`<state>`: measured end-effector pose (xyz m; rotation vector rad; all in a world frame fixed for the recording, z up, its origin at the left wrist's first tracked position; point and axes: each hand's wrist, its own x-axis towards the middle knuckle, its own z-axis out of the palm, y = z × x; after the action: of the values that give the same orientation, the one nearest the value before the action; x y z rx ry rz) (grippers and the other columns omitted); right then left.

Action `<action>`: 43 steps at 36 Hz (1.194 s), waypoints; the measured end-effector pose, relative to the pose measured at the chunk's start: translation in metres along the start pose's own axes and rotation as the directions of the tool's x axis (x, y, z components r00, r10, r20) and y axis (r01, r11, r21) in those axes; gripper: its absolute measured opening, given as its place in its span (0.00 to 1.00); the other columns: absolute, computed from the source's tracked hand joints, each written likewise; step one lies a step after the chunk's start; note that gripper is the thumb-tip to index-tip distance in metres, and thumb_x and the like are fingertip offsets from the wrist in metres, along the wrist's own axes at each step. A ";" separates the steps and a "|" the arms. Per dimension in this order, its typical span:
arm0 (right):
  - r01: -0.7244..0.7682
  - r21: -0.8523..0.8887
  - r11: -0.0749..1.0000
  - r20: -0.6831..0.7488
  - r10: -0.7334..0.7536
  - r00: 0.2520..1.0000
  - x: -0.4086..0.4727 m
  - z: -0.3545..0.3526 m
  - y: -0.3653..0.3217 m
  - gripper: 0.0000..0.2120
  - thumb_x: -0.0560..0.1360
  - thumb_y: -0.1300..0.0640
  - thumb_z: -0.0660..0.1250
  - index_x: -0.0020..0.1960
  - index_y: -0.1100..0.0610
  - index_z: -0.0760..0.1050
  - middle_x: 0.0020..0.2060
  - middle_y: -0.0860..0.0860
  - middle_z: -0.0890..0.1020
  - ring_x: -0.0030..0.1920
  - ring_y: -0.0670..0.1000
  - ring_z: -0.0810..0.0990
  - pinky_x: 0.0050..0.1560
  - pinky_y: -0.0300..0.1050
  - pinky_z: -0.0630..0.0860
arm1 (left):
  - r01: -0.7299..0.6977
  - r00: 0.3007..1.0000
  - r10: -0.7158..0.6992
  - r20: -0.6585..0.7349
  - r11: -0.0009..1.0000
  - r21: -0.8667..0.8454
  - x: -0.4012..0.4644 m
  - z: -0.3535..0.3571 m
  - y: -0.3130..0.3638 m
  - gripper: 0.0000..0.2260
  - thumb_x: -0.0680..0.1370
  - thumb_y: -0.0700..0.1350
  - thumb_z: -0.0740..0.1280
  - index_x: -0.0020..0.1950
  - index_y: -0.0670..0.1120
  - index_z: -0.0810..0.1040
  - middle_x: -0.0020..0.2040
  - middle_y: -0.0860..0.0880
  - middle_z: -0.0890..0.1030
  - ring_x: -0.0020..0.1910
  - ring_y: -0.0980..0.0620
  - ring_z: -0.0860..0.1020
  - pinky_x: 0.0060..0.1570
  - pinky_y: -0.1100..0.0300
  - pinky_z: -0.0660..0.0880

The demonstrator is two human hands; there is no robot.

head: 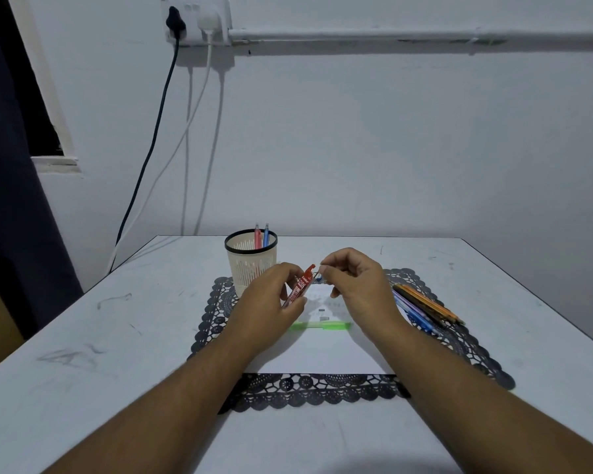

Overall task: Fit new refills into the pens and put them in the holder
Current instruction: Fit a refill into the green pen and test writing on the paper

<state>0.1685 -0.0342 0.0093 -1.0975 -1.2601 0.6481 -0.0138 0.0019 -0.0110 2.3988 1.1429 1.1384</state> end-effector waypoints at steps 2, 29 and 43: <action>0.010 -0.009 1.000 -0.008 -0.010 1.000 -0.001 0.000 -0.001 0.05 0.77 0.64 0.73 0.46 0.55 0.83 0.37 0.48 0.83 0.38 0.46 0.80 0.38 0.43 0.78 | -0.003 1.000 0.003 -0.002 1.000 0.005 0.000 -0.001 0.000 0.14 0.77 0.46 0.73 0.61 0.54 0.77 0.50 0.59 0.78 0.46 0.60 0.76 0.42 0.67 0.69; -0.024 0.084 0.996 -0.034 0.027 0.999 0.004 -0.002 -0.001 0.04 0.78 0.65 0.72 0.45 0.58 0.82 0.38 0.54 0.82 0.39 0.54 0.79 0.38 0.49 0.78 | 0.012 1.000 -0.012 -0.024 0.999 -0.036 0.002 -0.002 -0.005 0.15 0.77 0.46 0.73 0.62 0.54 0.77 0.51 0.60 0.78 0.47 0.60 0.76 0.45 0.62 0.74; -0.090 0.043 0.995 0.080 0.087 0.993 0.003 0.002 -0.004 0.03 0.77 0.66 0.72 0.49 0.60 0.84 0.40 0.54 0.86 0.38 0.49 0.82 0.37 0.45 0.78 | -0.053 0.998 0.053 0.020 0.998 -0.014 0.003 0.002 -0.001 0.13 0.78 0.48 0.72 0.61 0.57 0.77 0.51 0.60 0.77 0.48 0.62 0.75 0.44 0.67 0.70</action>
<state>0.1665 -0.0324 0.0137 -1.1033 -1.2620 0.7902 -0.0116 0.0052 -0.0118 2.4391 1.0679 1.1310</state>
